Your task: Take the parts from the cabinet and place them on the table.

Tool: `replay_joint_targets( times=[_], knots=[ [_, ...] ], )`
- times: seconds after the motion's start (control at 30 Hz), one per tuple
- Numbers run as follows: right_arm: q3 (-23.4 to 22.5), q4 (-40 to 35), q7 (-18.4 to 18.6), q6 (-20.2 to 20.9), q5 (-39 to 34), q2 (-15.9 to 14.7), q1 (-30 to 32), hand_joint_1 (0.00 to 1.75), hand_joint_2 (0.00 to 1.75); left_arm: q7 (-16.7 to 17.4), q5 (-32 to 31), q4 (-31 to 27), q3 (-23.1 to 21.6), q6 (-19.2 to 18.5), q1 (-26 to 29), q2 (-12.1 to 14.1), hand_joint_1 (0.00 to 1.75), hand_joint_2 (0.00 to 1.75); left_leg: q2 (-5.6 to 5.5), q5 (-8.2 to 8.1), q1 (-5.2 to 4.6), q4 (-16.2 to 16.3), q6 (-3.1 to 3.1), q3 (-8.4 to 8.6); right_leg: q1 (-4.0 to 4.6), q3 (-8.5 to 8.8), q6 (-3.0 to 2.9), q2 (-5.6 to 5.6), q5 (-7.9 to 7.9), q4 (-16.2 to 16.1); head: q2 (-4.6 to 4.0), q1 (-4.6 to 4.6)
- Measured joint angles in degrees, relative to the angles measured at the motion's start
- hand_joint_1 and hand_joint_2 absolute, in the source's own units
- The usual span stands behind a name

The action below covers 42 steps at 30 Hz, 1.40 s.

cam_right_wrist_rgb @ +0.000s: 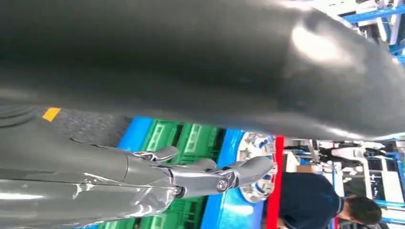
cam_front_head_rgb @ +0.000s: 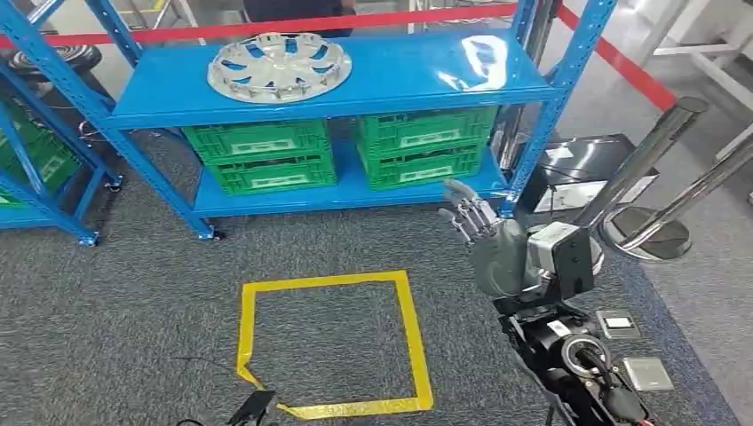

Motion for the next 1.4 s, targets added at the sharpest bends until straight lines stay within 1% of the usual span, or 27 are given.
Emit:
replay_joint_targets(
  times=[0.13,0.2,0.23,0.3,0.33,0.37,0.43,0.47,0.5,0.53,0.63,0.7,0.73,0.8,0.83,0.87,0.9,0.93,1.0,1.03,1.13,1.2,1.23,1.27,1.33,1.37,1.4],
  knots=[
    [0.0,0.0,0.0,0.1,0.0,0.0,0.0,0.00,0.00,0.0,0.0,0.0,0.0,0.0,0.0,0.0,0.00,0.00,-0.08,-0.51,-0.38,-0.4,0.69,0.28,-0.06,0.18,1.08,0.12,-0.48,-0.3,0.00,0.59],
    [0.0,0.0,0.0,0.1,0.0,0.0,0.0,0.00,0.00,0.0,0.0,0.0,0.0,0.1,0.0,-0.1,0.00,0.00,-0.02,-0.31,0.15,-1.1,1.24,1.00,-0.10,-0.17,1.87,-0.09,-1.73,1.5,0.00,0.61],
    [0.0,0.0,0.0,0.1,0.0,0.0,-0.2,0.00,0.00,0.0,0.0,0.0,0.0,0.1,0.0,0.0,0.00,0.00,0.05,-0.51,0.19,-1.1,1.56,1.14,-0.15,-1.88,2.16,-0.15,-3.72,5.1,0.00,1.25],
    [0.0,0.0,0.0,0.1,0.0,0.0,0.0,0.00,0.00,0.0,0.0,0.0,0.0,0.1,0.0,-0.1,0.00,0.00,0.09,-0.81,0.17,-1.1,1.88,1.45,-0.28,-7.26,2.60,-0.20,-8.19,15.6,0.00,1.64],
    [0.0,0.0,0.0,0.1,0.0,0.0,0.1,0.00,0.00,0.0,0.0,0.0,0.0,0.1,0.0,-0.1,0.00,0.00,0.07,-0.97,0.17,-1.1,1.90,1.60,-0.28,-9.23,2.71,-0.20,-8.86,19.0,0.00,1.75],
    [0.0,0.1,0.0,0.1,0.0,0.0,0.2,0.00,0.00,0.0,0.0,0.0,0.0,0.1,0.1,-0.1,0.00,0.00,0.03,-1.18,0.17,-1.1,1.90,1.87,-0.29,-9.99,2.74,-0.22,-8.01,19.5,0.00,1.93],
    [0.0,0.2,0.0,0.0,0.0,0.0,0.2,0.00,0.00,0.0,0.0,0.0,0.0,0.1,0.2,-0.1,0.00,0.00,-0.15,-1.72,0.18,-1.1,1.72,2.71,-0.29,-7.42,2.52,-0.25,-2.83,12.7,0.00,2.19],
    [0.0,0.2,0.0,0.1,0.0,0.0,0.2,0.00,0.00,0.0,0.0,0.0,0.0,0.1,0.2,-0.2,0.00,0.00,-0.22,-2.04,0.19,-1.1,1.57,3.28,-0.28,-4.84,2.33,-0.26,0.50,6.7,0.00,2.25],
    [0.0,0.2,0.0,0.1,0.0,0.0,0.2,0.00,0.00,0.0,0.0,0.0,0.0,0.1,0.2,-0.2,0.00,0.00,-0.23,-2.39,0.17,-1.1,1.28,3.65,-0.27,-2.90,2.08,-0.29,2.52,1.7,0.00,2.30],
    [0.0,0.2,0.0,0.1,0.0,0.0,0.1,0.00,0.00,0.0,0.0,0.1,0.0,0.1,0.1,-0.2,0.00,0.00,-0.29,-2.65,-0.28,-0.9,0.93,3.60,0.04,-2.21,1.82,-0.25,1.61,0.7,0.00,2.30],
    [0.0,0.2,0.0,0.0,0.0,0.0,0.2,0.00,0.00,0.0,0.0,0.1,0.0,0.1,0.0,-0.2,0.00,0.00,-0.26,-2.66,-0.03,-1.4,0.30,3.66,0.16,-2.38,0.70,0.09,1.43,0.6,0.00,2.08],
    [0.0,0.2,0.0,0.1,0.0,0.0,0.1,0.00,0.00,0.0,0.0,0.1,0.0,0.1,0.0,-0.1,0.00,0.00,-0.20,-3.46,0.02,-0.5,-0.34,3.78,-0.36,-1.44,0.11,0.07,1.68,-0.3,0.00,2.08],
    [0.0,0.2,-0.1,0.1,0.0,0.0,0.0,0.00,0.00,0.0,0.0,0.1,0.0,0.1,-0.1,-0.2,0.00,0.00,-0.05,-5.33,-0.02,3.2,-0.66,1.97,-0.38,-1.14,-0.26,-0.05,1.53,-0.5,0.00,1.66],
    [0.0,0.2,-0.1,0.1,0.0,0.0,0.0,0.00,0.00,0.0,0.0,0.1,0.0,0.1,-0.2,-0.2,0.00,0.00,-0.03,-9.12,0.22,12.8,-0.95,-3.34,-0.33,-0.98,-0.57,-0.20,1.31,-0.5,0.00,1.01],
    [0.0,0.3,0.0,0.1,0.0,0.0,0.0,0.00,0.00,0.0,0.0,0.1,0.0,0.1,0.0,-0.2,0.00,0.00,-0.03,-10.22,0.23,17.4,-1.04,-6.27,-0.29,-0.88,-0.72,-0.23,1.11,-0.5,0.00,0.96],
    [0.0,0.3,0.0,0.1,0.0,0.0,0.1,0.00,0.00,0.0,0.0,0.1,0.0,0.1,0.1,-0.2,0.00,0.00,-0.02,-9.66,0.23,18.5,-1.04,-7.54,-0.29,-0.69,-0.73,-0.18,0.93,-0.5,0.00,0.79],
    [0.0,0.4,0.0,0.1,0.0,0.0,0.1,0.00,0.00,0.0,0.0,0.1,0.0,0.1,0.2,-0.1,0.00,0.00,-0.02,-7.62,0.23,16.7,-0.93,-7.27,-0.29,-0.36,-0.68,-0.07,0.68,-0.5,0.00,0.57],
    [0.0,0.4,0.0,0.1,0.0,0.0,0.1,0.00,0.00,0.0,0.0,0.1,0.0,0.1,0.2,-0.1,0.00,0.00,-0.02,-4.75,0.22,12.7,-0.75,-5.76,-0.29,0.06,-0.58,0.02,0.41,-0.5,0.00,0.37],
    [0.0,0.4,0.0,0.1,0.0,0.0,0.0,0.00,0.00,0.0,0.0,0.1,0.0,0.1,0.1,0.0,0.00,0.00,0.02,1.11,0.20,1.3,-0.12,-0.99,-0.29,0.93,-0.20,0.07,-0.34,-0.5,0.00,-0.04],
    [0.0,0.4,0.0,0.1,0.0,0.0,0.0,0.00,0.00,0.0,0.0,0.1,0.0,0.1,0.0,0.0,0.00,0.00,-0.01,0.45,-0.12,-0.4,0.03,-0.13,0.13,0.96,0.18,0.14,-0.72,-0.4,0.00,-0.09],
    [0.0,0.4,0.0,0.1,0.0,0.0,0.0,0.00,0.00,0.0,0.0,0.1,0.0,0.1,0.0,0.0,0.00,0.00,-0.06,0.07,-0.36,-0.5,0.61,-0.24,-0.10,1.06,0.91,0.21,-1.07,-0.6,0.00,0.48],
    [0.0,0.4,0.0,0.1,0.0,0.0,0.0,0.00,0.00,0.0,0.0,0.1,0.0,0.1,0.0,-0.1,0.00,0.00,-0.05,0.13,0.13,-1.1,1.15,0.42,-0.32,1.18,1.71,0.01,-1.87,0.2,0.00,0.33],
    [0.0,0.4,-0.1,0.1,0.0,0.0,-0.1,0.00,0.00,0.0,0.0,0.1,0.0,0.1,0.0,-0.1,0.00,0.00,-0.01,-0.14,0.18,-1.2,1.57,0.70,-0.18,-0.05,2.00,-0.11,-3.41,3.1,0.00,0.79],
    [0.0,0.5,-0.1,0.1,0.0,0.0,-0.2,0.00,0.00,0.0,0.0,0.1,0.0,0.1,0.0,-0.1,0.00,0.00,0.04,-0.33,0.18,-1.2,1.87,0.93,-0.29,-2.53,2.23,-0.12,-5.66,7.9,0.00,1.38],
    [0.0,0.5,-0.1,0.2,0.0,0.0,0.1,0.00,0.00,0.0,0.0,0.1,0.0,0.1,0.0,-0.2,0.00,0.00,0.04,-0.76,0.16,-1.2,2.09,1.33,-0.33,-7.76,2.52,-0.13,-8.85,17.3,0.00,1.53],
    [0.0,0.6,-0.1,0.2,0.0,0.0,0.2,0.00,0.00,0.0,0.0,0.1,0.0,0.1,0.1,-0.2,0.00,0.00,0.02,-1.02,0.16,-1.2,2.07,1.65,-0.34,-9.41,2.56,-0.15,-8.73,19.5,0.00,1.77],
    [0.0,0.7,-0.1,0.2,0.0,0.0,0.3,0.00,0.00,0.0,0.0,0.1,0.0,0.1,0.1,-0.2,0.00,0.00,-0.06,-1.31,0.17,-1.1,2.02,2.07,-0.37,-9.54,2.53,-0.17,-7.12,18.6,0.00,1.99]
  ],
)
